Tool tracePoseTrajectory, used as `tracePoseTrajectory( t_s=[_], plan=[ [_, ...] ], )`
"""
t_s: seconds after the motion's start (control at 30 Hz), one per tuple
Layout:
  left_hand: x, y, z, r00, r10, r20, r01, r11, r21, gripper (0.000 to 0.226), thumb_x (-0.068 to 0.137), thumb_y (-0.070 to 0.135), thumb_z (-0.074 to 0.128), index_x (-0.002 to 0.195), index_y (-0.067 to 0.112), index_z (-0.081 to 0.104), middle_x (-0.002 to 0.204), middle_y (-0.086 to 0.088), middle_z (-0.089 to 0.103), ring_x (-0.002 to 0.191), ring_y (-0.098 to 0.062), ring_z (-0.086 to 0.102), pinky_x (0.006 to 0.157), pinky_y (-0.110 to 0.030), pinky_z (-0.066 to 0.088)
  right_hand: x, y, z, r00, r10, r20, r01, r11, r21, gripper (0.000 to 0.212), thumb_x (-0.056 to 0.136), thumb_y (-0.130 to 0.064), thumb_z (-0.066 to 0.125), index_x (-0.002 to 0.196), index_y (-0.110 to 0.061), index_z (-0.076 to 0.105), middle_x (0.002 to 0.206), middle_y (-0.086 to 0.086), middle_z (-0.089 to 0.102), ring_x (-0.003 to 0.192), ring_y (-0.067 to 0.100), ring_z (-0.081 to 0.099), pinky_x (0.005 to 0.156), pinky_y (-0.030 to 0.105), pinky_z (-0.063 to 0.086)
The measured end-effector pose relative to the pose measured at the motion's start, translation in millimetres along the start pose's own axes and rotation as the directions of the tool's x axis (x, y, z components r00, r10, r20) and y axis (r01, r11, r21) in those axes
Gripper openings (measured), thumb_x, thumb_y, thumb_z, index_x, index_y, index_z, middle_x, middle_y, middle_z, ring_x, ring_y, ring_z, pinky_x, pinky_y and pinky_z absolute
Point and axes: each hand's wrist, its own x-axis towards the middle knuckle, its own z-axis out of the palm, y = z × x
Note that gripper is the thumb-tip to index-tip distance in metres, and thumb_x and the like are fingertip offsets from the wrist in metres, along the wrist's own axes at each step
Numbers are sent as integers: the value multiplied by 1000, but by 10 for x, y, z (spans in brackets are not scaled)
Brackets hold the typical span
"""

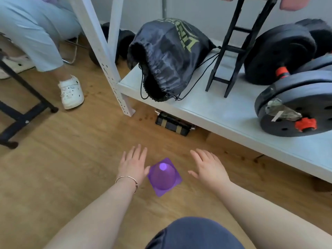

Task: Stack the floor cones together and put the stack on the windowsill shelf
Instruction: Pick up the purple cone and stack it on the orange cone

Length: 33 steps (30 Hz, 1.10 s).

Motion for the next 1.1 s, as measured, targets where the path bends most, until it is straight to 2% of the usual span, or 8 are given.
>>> tracePoseTrajectory(
  t_s=[0.33,0.53,0.6,0.7,0.8,0.9,1.0,1.1],
  plan=[
    [-232,54,765,986,65,155,-41,988,-149,81,84,63,51,151,31,19,160,-2,21,143,-22,28,111,-36,28,453,-339,459,913,-192,360,190,981,42,75,88,-50,60,151,-26,27,143,3,50,130,27,46,102,39,39],
    [-330,147,1026,982,-18,187,74,951,-299,85,80,65,55,150,27,22,152,1,32,139,-20,33,109,-34,31,669,-473,588,881,-154,447,97,984,147,77,85,-40,67,150,-29,28,122,10,60,112,35,59,85,39,50],
    [-352,194,1074,981,-38,188,106,924,-367,86,79,62,59,148,23,26,148,2,37,135,-20,37,108,-33,33,681,-471,620,876,-143,461,57,979,197,76,82,-37,70,147,-32,31,116,10,62,107,34,61,79,35,47],
    [-352,279,1090,978,-78,192,163,858,-486,85,77,58,65,145,19,33,142,1,46,128,-22,44,105,-34,37,643,-454,647,879,-134,458,-8,955,295,73,79,-32,74,143,-31,38,119,9,64,108,32,61,85,37,50],
    [-368,377,1074,962,-145,230,262,714,-649,86,73,48,75,143,16,38,138,-3,50,124,-25,47,102,-37,40,541,-399,671,894,-123,430,-94,889,448,61,82,-17,75,136,-21,49,121,7,68,105,26,67,94,41,52],
    [-413,475,1087,946,-185,267,325,570,-755,86,71,37,80,144,18,38,140,-3,48,126,-23,47,104,-35,40,435,-315,699,901,-101,423,-161,826,540,55,83,-6,72,134,-14,52,122,6,69,101,19,69,97,32,52],
    [-433,512,1128,937,-212,276,348,531,-772,87,70,33,82,144,21,38,141,0,48,127,-21,48,105,-34,41,441,-278,711,895,-133,426,-121,847,518,60,82,-2,69,137,-13,49,121,8,70,105,24,69,96,35,52],
    [-417,491,1179,935,-220,280,355,553,-754,91,68,30,83,145,21,36,144,-1,47,129,-21,47,106,-31,39,539,-320,744,898,-184,399,-7,902,432,65,81,-7,66,142,-15,44,124,10,69,109,30,66,93,39,51]
  ],
)
